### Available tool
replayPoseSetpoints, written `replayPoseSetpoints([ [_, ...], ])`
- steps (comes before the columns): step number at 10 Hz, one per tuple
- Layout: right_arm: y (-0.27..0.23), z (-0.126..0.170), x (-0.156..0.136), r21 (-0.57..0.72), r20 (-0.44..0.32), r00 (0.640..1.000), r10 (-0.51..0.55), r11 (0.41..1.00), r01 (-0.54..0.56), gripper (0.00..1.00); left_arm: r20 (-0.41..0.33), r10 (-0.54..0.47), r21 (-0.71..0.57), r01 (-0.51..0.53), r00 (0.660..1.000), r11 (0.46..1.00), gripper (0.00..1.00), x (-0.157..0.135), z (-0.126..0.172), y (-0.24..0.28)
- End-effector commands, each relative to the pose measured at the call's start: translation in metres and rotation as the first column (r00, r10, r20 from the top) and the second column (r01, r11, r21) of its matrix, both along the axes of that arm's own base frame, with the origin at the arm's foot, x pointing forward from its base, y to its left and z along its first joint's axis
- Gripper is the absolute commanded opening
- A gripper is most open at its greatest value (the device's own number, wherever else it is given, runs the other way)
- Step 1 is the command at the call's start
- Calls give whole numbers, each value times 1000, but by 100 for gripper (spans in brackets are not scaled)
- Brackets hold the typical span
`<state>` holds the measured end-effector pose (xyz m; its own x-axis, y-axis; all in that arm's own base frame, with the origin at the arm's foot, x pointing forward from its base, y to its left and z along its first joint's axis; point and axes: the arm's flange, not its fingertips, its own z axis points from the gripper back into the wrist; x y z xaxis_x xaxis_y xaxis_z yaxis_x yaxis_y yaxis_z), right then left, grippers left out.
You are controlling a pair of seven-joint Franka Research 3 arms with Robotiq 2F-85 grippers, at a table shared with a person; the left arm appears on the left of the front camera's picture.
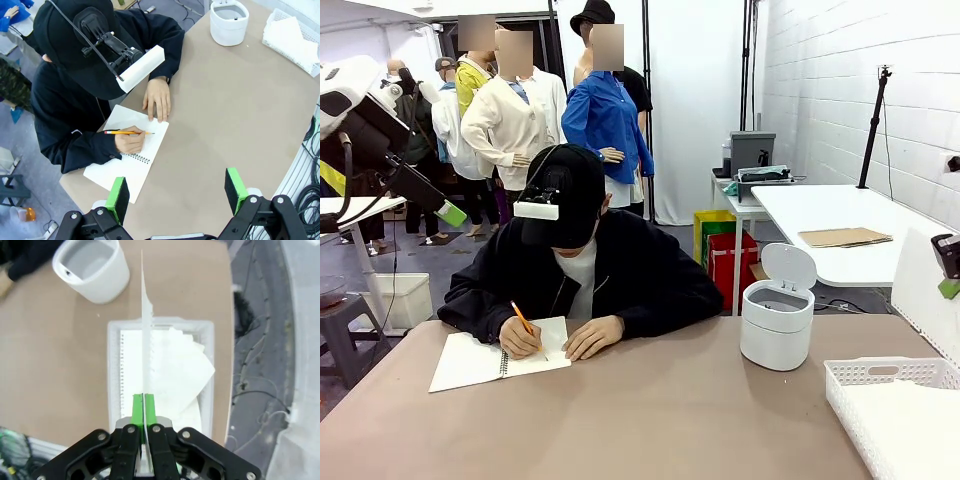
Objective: Sort the paper based on its condition.
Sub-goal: If a person hands you a paper, place it in the Organizing basket , and if it's crumpled, put it in the Trash can.
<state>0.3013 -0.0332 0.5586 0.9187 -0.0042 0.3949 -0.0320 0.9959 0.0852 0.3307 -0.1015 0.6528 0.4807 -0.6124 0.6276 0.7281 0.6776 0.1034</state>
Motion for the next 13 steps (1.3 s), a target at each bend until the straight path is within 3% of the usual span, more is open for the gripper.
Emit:
replayPoseSetpoints([
  [1,-1,-34,5,21,-1,1000,6,1000,-6,0,-3,16,2,-16,1000,1000,100,-1,0,-1],
  [2,-3,-48,-1,71,-45,999,-25,997,28,0,-3,16,2,-16,1000,1000,100,-1,0,-1],
  [5,-6,-71,-21,83,-72,996,-55,995,61,0,-3,16,2,-16,1000,1000,100,-1,0,-1],
  [8,-1,-102,-40,107,-123,992,-34,993,47,0,-3,16,2,-16,1000,1000,100,-1,0,-1],
  [10,3,-119,-40,156,-225,974,-12,987,48,0,-3,16,2,-16,1000,1000,100,-1,0,-1],
  [13,5,-140,-30,158,-285,958,34,987,12,0,-3,16,2,-16,1000,1000,100,-1,0,-1],
])
